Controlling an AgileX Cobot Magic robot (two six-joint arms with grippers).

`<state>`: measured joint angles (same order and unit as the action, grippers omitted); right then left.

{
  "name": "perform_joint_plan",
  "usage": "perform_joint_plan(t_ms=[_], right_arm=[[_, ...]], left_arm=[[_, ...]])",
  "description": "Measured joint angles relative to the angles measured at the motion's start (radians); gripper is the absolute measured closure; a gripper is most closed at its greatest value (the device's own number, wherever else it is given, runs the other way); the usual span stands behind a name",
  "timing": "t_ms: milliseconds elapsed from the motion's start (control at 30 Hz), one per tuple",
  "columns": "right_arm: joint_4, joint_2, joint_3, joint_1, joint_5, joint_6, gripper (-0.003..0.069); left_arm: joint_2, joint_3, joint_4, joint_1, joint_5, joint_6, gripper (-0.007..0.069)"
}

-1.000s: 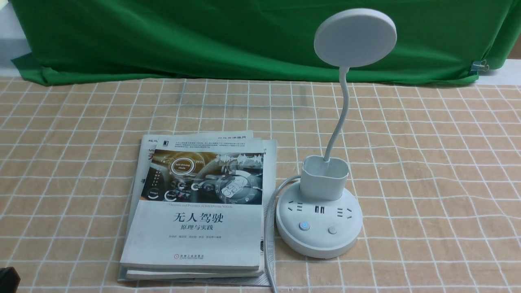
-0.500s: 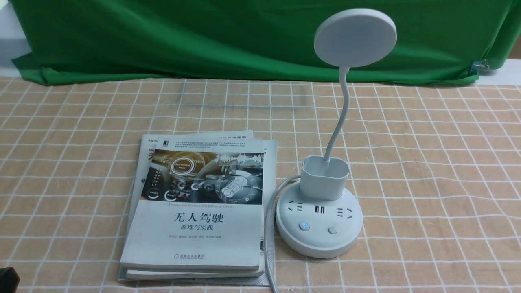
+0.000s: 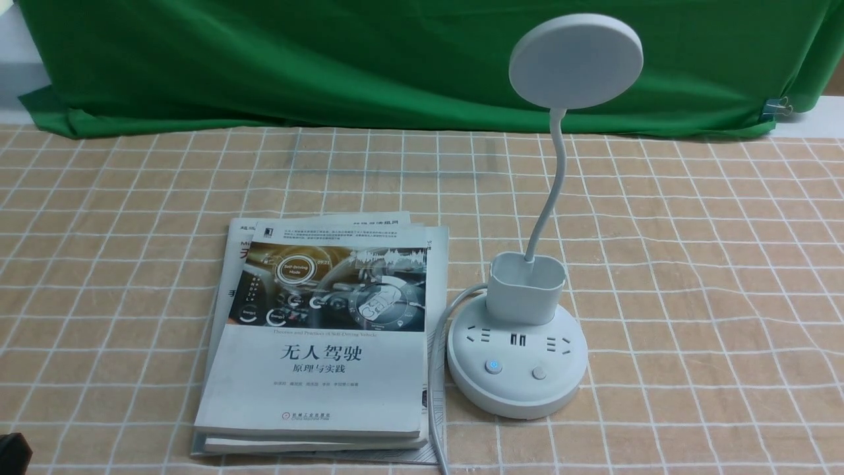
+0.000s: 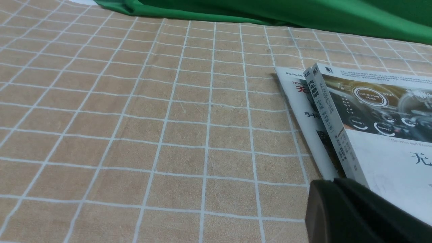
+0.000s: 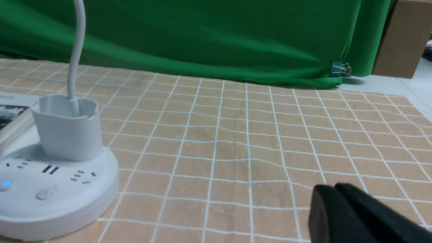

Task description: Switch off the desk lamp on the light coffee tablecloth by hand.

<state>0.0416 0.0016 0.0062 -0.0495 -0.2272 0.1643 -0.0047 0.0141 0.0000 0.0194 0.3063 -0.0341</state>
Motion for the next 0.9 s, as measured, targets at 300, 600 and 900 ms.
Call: perform_joint_plan(t_ms=[300, 600, 900], right_arm=[[0.001, 0.000, 0.000, 0.000, -0.001, 0.002, 0.0616], [0.001, 0.000, 0.000, 0.000, -0.001, 0.005, 0.0605], [0.001, 0.000, 0.000, 0.000, -0.001, 0.012, 0.0589]], left_arm=[[0.000, 0.000, 0.005, 0.000, 0.000, 0.000, 0.0621], [0.000, 0.000, 0.005, 0.000, 0.000, 0.000, 0.0621], [0.000, 0.000, 0.005, 0.000, 0.000, 0.000, 0.0621]])
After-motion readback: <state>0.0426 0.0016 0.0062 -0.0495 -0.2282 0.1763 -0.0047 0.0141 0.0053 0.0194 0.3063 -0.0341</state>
